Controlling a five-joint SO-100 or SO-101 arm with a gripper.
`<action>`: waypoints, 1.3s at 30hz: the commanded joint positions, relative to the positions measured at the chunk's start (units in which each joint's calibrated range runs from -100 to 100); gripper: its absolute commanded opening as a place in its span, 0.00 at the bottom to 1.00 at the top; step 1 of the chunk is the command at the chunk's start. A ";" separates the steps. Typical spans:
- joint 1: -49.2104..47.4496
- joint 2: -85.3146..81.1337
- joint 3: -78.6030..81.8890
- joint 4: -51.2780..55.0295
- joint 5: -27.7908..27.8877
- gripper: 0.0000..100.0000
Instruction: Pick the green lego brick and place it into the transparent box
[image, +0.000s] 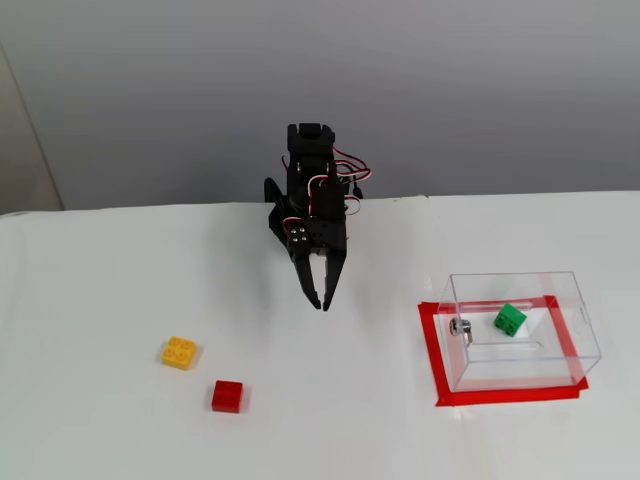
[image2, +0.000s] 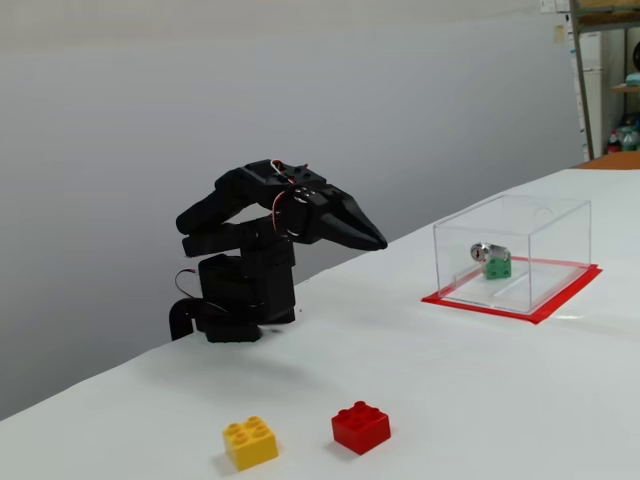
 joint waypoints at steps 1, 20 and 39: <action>0.12 -1.01 1.50 0.00 0.21 0.01; -2.18 -1.10 15.51 0.35 -0.15 0.01; -2.18 -1.18 10.00 25.85 -0.21 0.02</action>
